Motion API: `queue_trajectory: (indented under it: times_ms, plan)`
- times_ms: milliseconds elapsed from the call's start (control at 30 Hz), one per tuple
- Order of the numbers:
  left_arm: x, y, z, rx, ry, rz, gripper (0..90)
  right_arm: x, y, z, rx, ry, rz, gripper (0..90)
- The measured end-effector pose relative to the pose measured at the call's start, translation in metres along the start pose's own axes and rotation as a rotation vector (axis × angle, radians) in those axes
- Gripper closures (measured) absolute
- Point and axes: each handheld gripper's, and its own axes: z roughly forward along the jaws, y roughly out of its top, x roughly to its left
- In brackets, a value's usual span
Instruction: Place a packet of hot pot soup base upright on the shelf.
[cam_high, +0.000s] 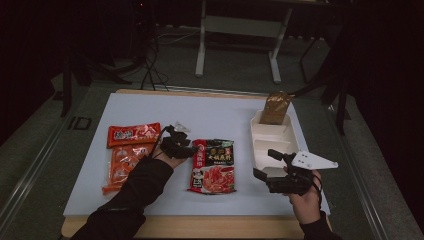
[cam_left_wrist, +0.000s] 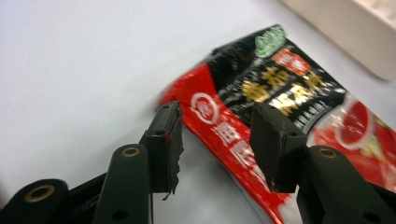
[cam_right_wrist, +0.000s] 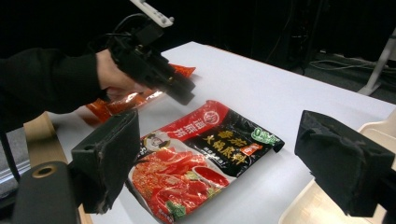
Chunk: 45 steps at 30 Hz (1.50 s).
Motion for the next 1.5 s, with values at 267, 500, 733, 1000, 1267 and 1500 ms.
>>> queue_trajectory:
  times_ms: [267, 500, 733, 1000, 1267, 1500]
  plan:
    - [0.012, 0.004, 0.022, 0.016, 0.0, -0.06, 50.1, 0.001, -0.002, 0.003, 0.016, 0.009, -0.007, 14.1]
    - [0.015, 0.005, 0.039, 0.028, 0.026, -0.075, 49.3, 0.001, -0.003, 0.004, 0.026, 0.019, -0.015, 14.1]
    - [0.012, 0.002, 0.055, 0.091, 0.012, -0.083, 49.0, 0.001, -0.004, 0.005, 0.031, 0.022, -0.013, 14.1]
    - [0.005, 0.007, 0.061, 0.132, 0.024, -0.104, 61.0, 0.001, -0.004, 0.005, 0.034, 0.026, -0.016, 14.1]
    - [-0.005, 0.006, 0.063, 0.131, 0.079, -0.073, 80.0, 0.002, -0.004, 0.007, 0.038, 0.035, -0.027, 14.1]
    - [-0.011, 0.008, 0.059, 0.095, 0.084, -0.078, 86.3, 0.003, -0.004, 0.009, 0.046, 0.041, -0.032, 14.1]
